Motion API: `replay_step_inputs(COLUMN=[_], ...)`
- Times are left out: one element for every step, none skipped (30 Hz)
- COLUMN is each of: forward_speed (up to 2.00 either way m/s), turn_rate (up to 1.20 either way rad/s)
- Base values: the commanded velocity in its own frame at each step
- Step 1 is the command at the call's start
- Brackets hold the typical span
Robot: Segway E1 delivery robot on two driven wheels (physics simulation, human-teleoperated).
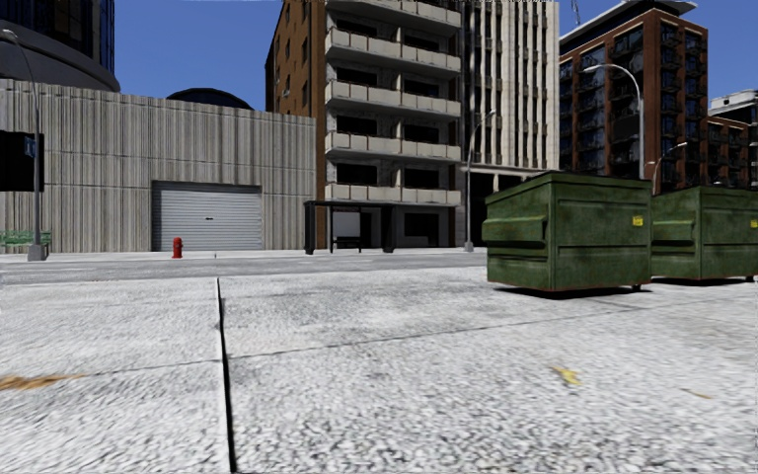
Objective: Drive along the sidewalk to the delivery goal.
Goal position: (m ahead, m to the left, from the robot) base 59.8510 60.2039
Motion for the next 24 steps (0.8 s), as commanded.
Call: replay_step_inputs(forward_speed=[2.00,2.00,2.00,2.00,2.00,2.00,2.00,2.00,2.00,2.00,2.00,2.00,2.00,2.00,2.00,2.00,2.00,2.00,2.00,2.00,2.00,2.00,2.00,2.00], turn_rate=[0.34,0.24,0.24,0.08,0.00,0.00,0.00,0.00,0.00,0.00,0.00,0.00,0.00,0.00,0.00,0.00,0.00,0.00,0.00,0.00,0.00,0.00,0.00,0.00])
